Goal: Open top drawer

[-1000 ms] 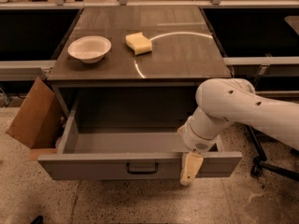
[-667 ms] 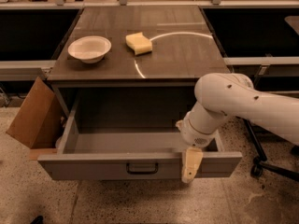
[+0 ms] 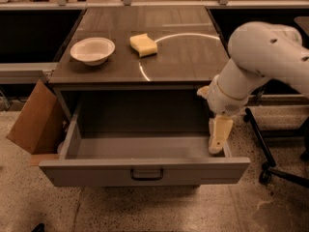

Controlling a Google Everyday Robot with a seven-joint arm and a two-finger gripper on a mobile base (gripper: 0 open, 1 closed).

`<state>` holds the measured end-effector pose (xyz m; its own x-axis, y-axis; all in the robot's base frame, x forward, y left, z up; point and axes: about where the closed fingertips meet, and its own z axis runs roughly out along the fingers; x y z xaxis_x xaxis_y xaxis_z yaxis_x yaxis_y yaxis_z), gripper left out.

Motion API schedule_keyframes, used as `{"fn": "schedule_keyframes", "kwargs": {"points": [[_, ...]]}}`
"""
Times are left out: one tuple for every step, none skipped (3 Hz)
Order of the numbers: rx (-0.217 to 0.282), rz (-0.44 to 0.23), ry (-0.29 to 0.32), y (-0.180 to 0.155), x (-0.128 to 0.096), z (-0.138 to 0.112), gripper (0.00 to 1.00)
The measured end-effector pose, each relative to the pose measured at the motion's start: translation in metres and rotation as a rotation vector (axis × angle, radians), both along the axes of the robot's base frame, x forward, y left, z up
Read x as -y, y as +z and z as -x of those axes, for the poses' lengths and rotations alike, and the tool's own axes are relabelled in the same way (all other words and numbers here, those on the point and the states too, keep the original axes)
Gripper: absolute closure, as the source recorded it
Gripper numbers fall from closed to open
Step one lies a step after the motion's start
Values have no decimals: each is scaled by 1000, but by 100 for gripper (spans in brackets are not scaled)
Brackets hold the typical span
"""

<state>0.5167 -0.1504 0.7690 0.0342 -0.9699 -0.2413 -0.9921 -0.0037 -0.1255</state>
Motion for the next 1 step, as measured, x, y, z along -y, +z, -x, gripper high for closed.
{"fn": "schedule_keyframes", "kwargs": {"points": [[108, 50, 14, 68, 11, -21, 0]]}}
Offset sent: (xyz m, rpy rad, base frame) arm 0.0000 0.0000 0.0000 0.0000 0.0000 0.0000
